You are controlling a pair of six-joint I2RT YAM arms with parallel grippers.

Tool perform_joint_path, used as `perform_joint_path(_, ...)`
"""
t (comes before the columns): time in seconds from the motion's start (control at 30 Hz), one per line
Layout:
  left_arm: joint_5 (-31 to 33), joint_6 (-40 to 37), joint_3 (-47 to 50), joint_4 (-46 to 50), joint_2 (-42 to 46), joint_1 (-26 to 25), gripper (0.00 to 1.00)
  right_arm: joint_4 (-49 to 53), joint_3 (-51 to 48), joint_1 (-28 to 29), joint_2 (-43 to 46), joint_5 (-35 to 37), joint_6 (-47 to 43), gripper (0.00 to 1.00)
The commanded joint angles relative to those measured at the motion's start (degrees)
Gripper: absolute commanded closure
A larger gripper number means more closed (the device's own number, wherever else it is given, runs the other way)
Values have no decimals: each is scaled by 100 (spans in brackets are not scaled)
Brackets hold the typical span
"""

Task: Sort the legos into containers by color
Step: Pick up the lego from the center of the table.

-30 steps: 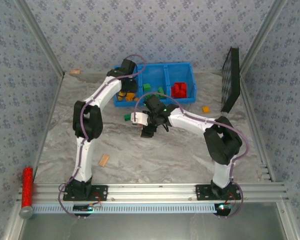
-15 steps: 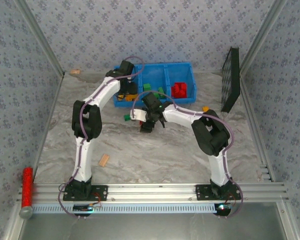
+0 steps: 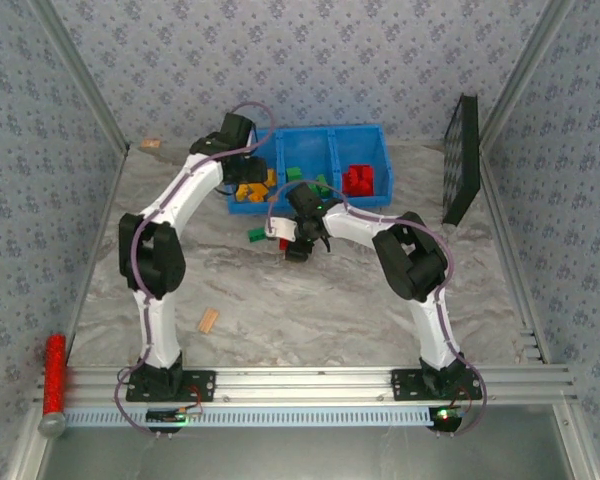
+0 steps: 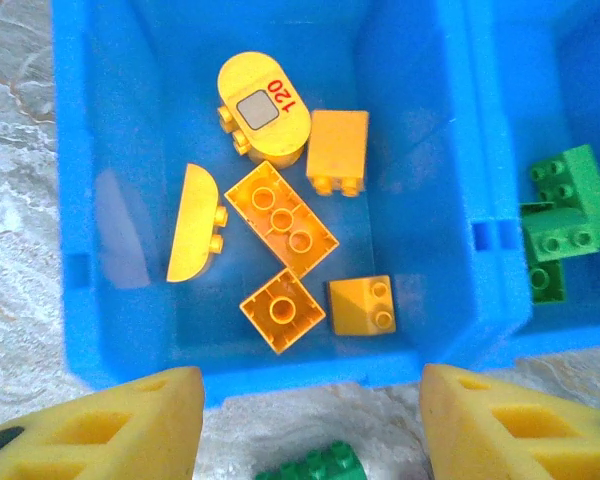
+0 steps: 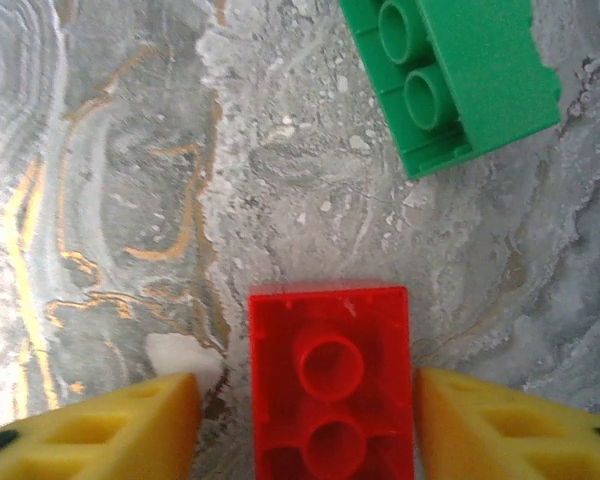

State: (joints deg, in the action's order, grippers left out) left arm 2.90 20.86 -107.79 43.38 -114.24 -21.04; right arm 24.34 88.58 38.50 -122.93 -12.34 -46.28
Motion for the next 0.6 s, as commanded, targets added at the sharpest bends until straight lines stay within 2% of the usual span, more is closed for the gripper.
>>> perform_joint_path(0.0,-140,5,231,-107,510,113,41,234,99,17,-165,72,-45,53)
perform_joint_path(0.2,-91,-65,522,7,970,143,41,115,-242,-35,112,188,318,83)
perform_joint_path(0.37,-244,-53,1347,-27,1814,230,40,-103,-1048,-464,1079,-269,878,87)
perform_joint_path(0.57,-286,-121,2124,121,2685,249,39,-173,-1468,-1227,2252,-227,1435,87)
